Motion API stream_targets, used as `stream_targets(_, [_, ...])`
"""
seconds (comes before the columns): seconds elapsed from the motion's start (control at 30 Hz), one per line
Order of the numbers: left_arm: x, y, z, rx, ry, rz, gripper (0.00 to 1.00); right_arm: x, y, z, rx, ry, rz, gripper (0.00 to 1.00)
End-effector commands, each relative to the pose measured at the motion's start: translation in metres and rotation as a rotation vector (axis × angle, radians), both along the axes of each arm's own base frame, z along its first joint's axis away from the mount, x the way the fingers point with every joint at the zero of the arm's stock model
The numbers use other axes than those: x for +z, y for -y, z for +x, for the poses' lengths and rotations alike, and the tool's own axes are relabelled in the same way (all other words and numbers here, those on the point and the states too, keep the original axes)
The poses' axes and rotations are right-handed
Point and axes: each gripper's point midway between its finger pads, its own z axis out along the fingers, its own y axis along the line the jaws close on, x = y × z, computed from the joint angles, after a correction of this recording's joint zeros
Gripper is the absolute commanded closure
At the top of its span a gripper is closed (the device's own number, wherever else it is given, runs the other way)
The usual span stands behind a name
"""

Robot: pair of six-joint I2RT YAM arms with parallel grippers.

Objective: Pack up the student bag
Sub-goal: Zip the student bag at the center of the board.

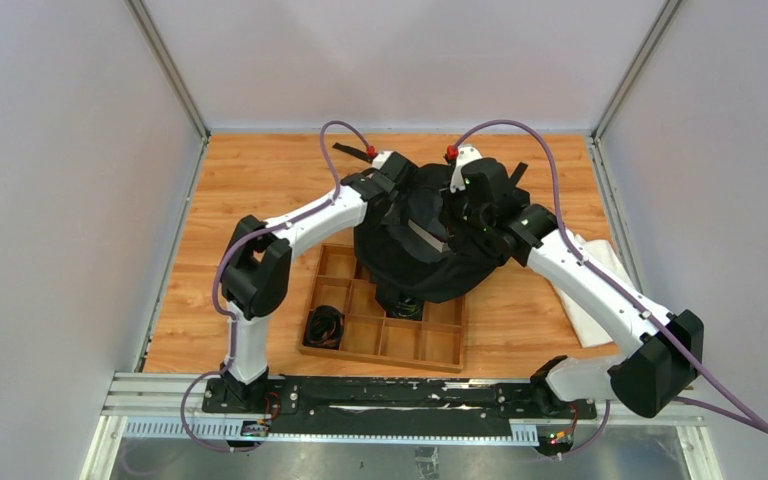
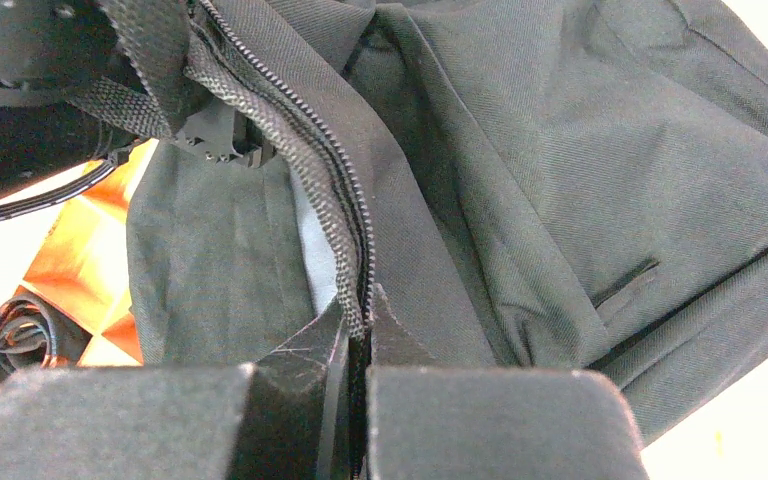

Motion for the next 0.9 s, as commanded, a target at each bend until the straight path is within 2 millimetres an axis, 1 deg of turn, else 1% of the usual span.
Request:
stream_targets(0.0, [0.003, -0.008, 0.010, 0.032, 0.045, 0.088, 0.58, 0.009, 0.006, 0.001, -0.020, 0.025, 0.028, 1.00])
stream_targets(0.1, [0.004, -0.005, 0.006, 0.004, 0.017, 0.084, 0.63, 0.009, 0.008, 0.002, -0.027, 0.029, 0.019, 1.00])
stream_targets(0.2, [0.011, 0.003, -0.006, -0.043, -0.033, 0.039, 0.63, 0.008, 0.009, 0.002, -0.028, 0.028, 0.014, 1.00])
stream_targets(0.37, [0.029, 0.026, -0.035, -0.132, -0.117, -0.132, 0.53, 0.004, 0.007, 0.001, -0.019, 0.017, 0.012, 1.00])
stream_targets(0.43, [0.029, 0.037, -0.045, -0.164, -0.171, -0.194, 0.52, 0.002, 0.005, 0.001, -0.014, 0.011, 0.015, 1.00])
stream_targets(0.5, [0.024, 0.041, -0.052, -0.175, -0.210, -0.217, 0.52, 0.001, 0.004, 0.001, -0.007, 0.005, 0.017, 1.00])
stream_targets(0.6, [0.010, 0.037, -0.055, -0.154, -0.242, -0.195, 0.48, 0.002, 0.004, 0.000, -0.005, 0.009, 0.020, 1.00])
stream_targets(0.73, [-0.017, 0.017, -0.059, -0.068, -0.293, -0.089, 0.44, 0.001, 0.004, -0.002, 0.001, 0.009, 0.020, 1.00])
stream_targets(0.87, [-0.042, 0.008, -0.063, -0.028, -0.329, -0.032, 0.44, -0.002, 0.005, -0.004, 0.000, 0.000, 0.023, 1.00])
